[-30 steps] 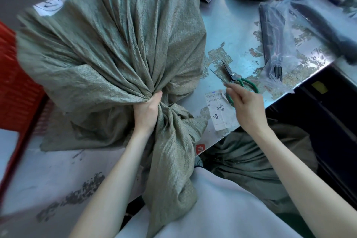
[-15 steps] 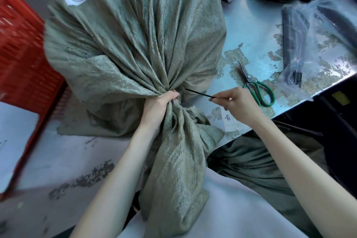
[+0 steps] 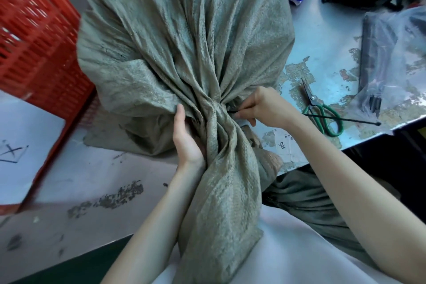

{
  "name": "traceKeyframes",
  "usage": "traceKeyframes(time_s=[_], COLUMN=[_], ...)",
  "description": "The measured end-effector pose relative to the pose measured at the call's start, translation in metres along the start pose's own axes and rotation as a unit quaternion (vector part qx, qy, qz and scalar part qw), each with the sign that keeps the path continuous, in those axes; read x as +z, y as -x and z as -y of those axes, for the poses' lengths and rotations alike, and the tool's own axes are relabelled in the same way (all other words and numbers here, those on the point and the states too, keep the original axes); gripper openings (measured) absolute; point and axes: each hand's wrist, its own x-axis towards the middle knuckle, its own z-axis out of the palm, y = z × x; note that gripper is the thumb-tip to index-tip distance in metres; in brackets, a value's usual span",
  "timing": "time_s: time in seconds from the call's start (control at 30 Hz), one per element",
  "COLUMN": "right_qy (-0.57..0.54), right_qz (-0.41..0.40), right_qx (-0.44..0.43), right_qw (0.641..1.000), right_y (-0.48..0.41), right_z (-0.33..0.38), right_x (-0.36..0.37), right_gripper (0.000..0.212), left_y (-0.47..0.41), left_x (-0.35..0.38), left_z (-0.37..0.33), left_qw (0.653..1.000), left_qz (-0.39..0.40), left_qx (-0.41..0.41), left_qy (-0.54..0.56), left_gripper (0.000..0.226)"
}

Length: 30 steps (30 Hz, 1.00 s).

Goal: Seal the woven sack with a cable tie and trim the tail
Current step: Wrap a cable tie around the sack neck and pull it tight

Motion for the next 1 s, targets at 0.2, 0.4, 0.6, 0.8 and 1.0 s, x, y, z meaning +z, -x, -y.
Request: traceKeyframes(time_s=[0.2, 0.4, 0.6, 0.8, 1.0], right_qy=[0.097, 0.094, 0.243, 0.324, 0.176], right_qz=[0.022, 0.04, 0.005, -0.009, 0.014], right_qx=[0.023, 0.011, 0.034, 0.026, 0.021], right_qw=[0.995, 0.995, 0.969, 0.946, 0.984], right_y=[-0.014, -0.014, -0.012, -0.002, -0.008], right_z=[0.005, 0.016, 0.016, 0.026, 0.018], right_x=[-0.005, 0.0, 0.013, 0.014, 0.018], right_gripper=[0.019, 0.01, 0.008, 0.036, 0.033], left_y=[-0.003, 0.001, 0.005, 0.017, 0.02], left_x=[-0.014, -0.018, -0.017, -0.007, -0.006], left_z=[-0.002, -0.004, -0.01, -0.016, -0.019], left_qw=[0.993, 0.982, 0.982, 0.98, 0.971], left_qz=[-0.089, -0.122, -0.094, -0.082, -0.092], left_qx=[-0.057, -0.075, -0.113, -0.131, -0.102], left_qy=[0.051, -0.125, -0.116, -0.123, -0.195], left_gripper=[0.049, 0.023, 0.027, 0.027, 0.027])
